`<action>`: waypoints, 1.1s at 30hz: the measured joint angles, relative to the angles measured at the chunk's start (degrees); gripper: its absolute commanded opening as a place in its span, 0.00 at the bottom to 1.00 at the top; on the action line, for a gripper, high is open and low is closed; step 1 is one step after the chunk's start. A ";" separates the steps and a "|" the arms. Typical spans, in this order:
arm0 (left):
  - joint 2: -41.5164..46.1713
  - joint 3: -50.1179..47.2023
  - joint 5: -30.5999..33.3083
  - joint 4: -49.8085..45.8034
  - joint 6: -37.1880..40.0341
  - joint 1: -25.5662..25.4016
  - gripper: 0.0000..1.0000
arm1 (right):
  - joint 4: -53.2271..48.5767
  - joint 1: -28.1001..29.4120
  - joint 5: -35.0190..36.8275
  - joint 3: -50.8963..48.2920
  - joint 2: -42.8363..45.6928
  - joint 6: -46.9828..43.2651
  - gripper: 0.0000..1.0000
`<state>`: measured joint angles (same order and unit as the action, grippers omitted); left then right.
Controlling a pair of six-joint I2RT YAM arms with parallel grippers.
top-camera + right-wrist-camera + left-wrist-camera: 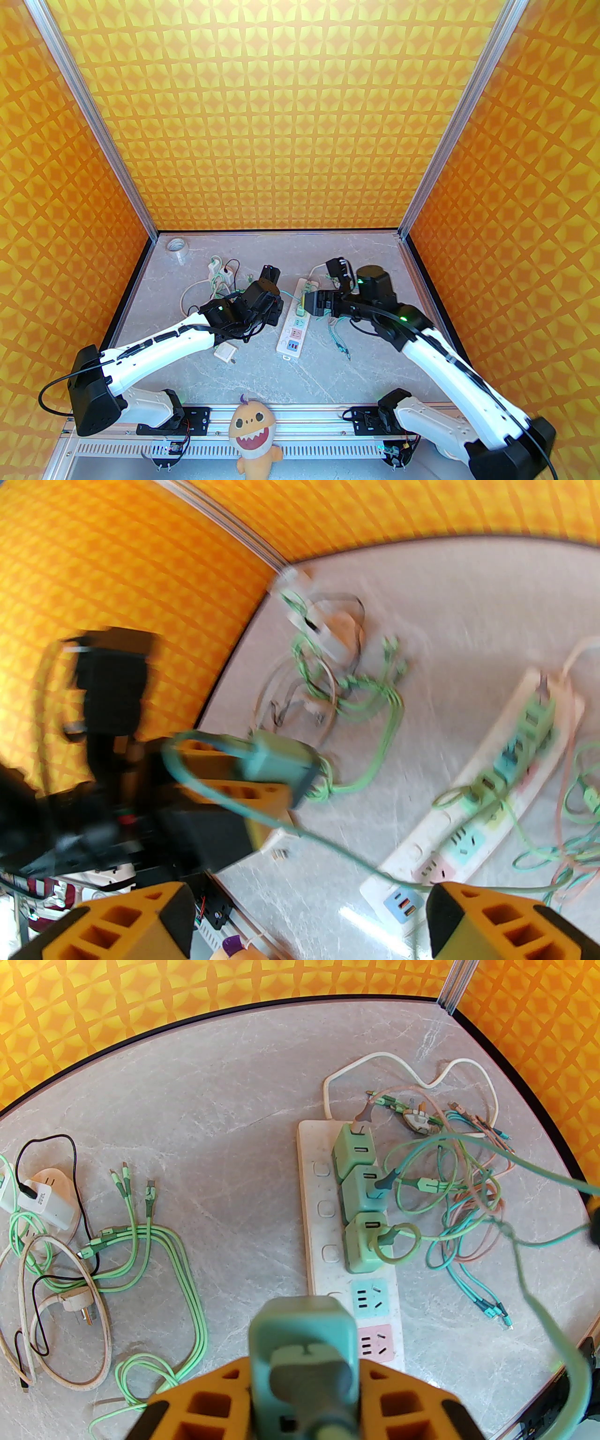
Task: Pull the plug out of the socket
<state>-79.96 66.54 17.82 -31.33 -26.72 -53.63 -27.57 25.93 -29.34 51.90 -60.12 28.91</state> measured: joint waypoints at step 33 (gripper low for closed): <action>3.02 -3.45 -0.02 0.22 -0.07 1.75 0.14 | 50.75 7.82 -17.42 -10.82 -8.46 33.46 0.95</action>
<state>-76.95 63.09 17.80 -31.11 -26.79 -51.88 23.18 33.76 -46.76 41.08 -68.58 62.37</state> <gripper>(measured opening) 0.275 0.945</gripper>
